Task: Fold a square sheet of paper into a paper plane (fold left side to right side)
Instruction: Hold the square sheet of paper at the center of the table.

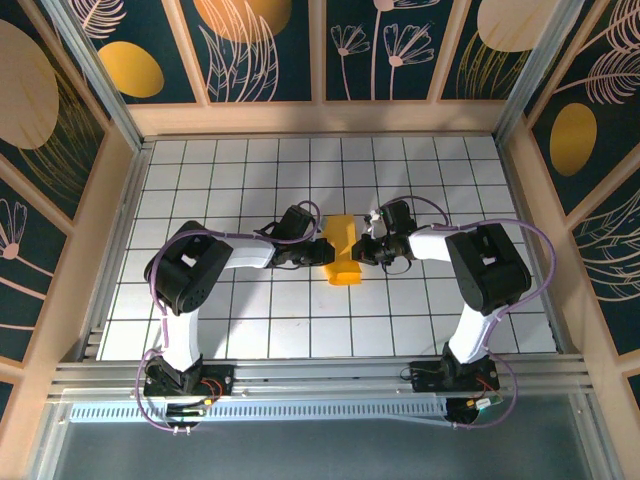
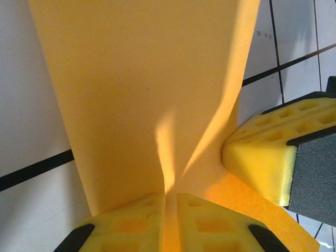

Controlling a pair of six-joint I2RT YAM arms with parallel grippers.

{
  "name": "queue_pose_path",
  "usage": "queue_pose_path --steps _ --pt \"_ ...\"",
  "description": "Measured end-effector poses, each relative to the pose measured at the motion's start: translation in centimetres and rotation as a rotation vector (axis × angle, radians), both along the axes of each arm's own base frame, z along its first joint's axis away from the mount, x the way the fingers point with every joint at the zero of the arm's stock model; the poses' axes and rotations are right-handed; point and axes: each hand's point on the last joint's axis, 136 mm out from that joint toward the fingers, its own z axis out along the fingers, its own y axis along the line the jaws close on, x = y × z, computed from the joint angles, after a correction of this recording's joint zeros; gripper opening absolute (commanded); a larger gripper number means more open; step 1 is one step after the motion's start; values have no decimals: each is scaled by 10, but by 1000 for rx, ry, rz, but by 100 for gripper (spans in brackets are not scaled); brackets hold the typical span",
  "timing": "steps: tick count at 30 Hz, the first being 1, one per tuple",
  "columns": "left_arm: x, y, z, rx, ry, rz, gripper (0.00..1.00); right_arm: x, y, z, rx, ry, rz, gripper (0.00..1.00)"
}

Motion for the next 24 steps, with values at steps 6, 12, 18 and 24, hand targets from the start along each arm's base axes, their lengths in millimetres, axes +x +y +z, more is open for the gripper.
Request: queue_pose_path --steps 6,12,18,24 --pt "0 0 0 -5 -7 0 14 -1 1 3 -1 -4 1 0" --pt "0 0 0 -6 -13 -4 14 0 3 6 3 -7 1 0" --pt "0 0 0 -5 -16 -7 14 14 16 23 39 -55 7 0" --pt "0 0 0 -5 -19 -11 14 30 36 30 68 -93 24 0"
